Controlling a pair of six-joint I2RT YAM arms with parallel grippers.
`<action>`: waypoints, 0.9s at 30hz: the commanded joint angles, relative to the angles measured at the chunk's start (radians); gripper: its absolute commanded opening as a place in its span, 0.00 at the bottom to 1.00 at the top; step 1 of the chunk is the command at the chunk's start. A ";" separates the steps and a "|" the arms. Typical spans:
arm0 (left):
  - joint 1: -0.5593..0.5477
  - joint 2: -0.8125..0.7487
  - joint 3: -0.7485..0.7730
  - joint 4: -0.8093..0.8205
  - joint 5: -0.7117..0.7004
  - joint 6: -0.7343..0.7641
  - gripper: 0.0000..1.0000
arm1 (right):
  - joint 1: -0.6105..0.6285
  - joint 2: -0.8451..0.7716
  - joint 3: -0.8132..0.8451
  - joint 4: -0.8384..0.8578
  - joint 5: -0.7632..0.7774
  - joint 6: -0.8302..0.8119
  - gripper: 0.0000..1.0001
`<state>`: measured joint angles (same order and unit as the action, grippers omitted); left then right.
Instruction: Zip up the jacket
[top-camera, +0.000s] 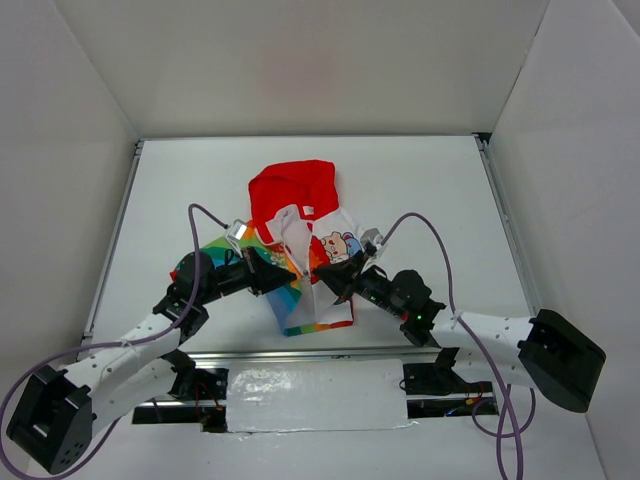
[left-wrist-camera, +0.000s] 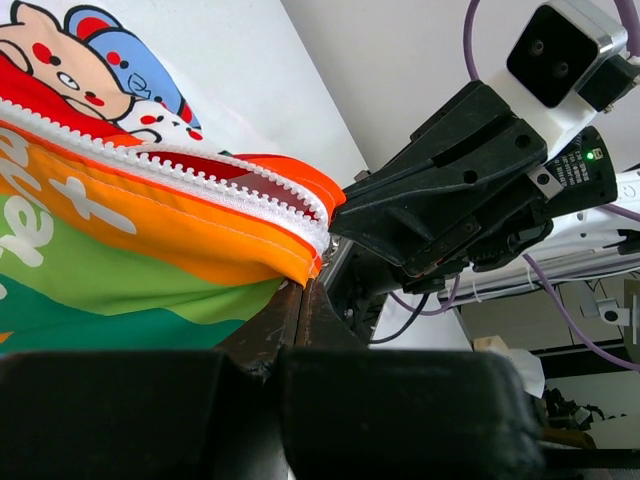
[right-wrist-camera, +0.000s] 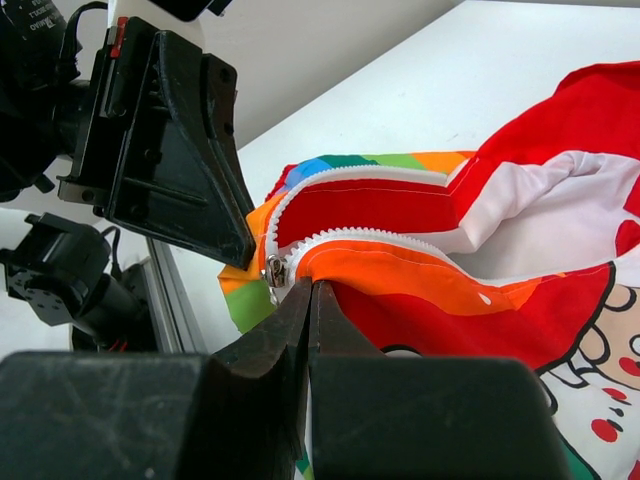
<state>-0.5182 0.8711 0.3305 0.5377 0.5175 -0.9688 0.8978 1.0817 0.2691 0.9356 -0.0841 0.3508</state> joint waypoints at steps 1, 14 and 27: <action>-0.005 -0.027 0.021 0.007 -0.004 0.035 0.00 | -0.005 -0.006 0.028 0.037 0.021 -0.010 0.00; -0.005 -0.055 0.045 -0.073 -0.040 0.067 0.00 | -0.003 -0.022 -0.001 0.058 0.000 -0.013 0.00; -0.005 -0.089 0.048 -0.062 -0.040 0.053 0.00 | -0.003 0.000 -0.005 0.058 -0.028 -0.022 0.00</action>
<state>-0.5190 0.8021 0.3386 0.4232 0.4747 -0.9199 0.8978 1.0813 0.2672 0.9390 -0.0975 0.3462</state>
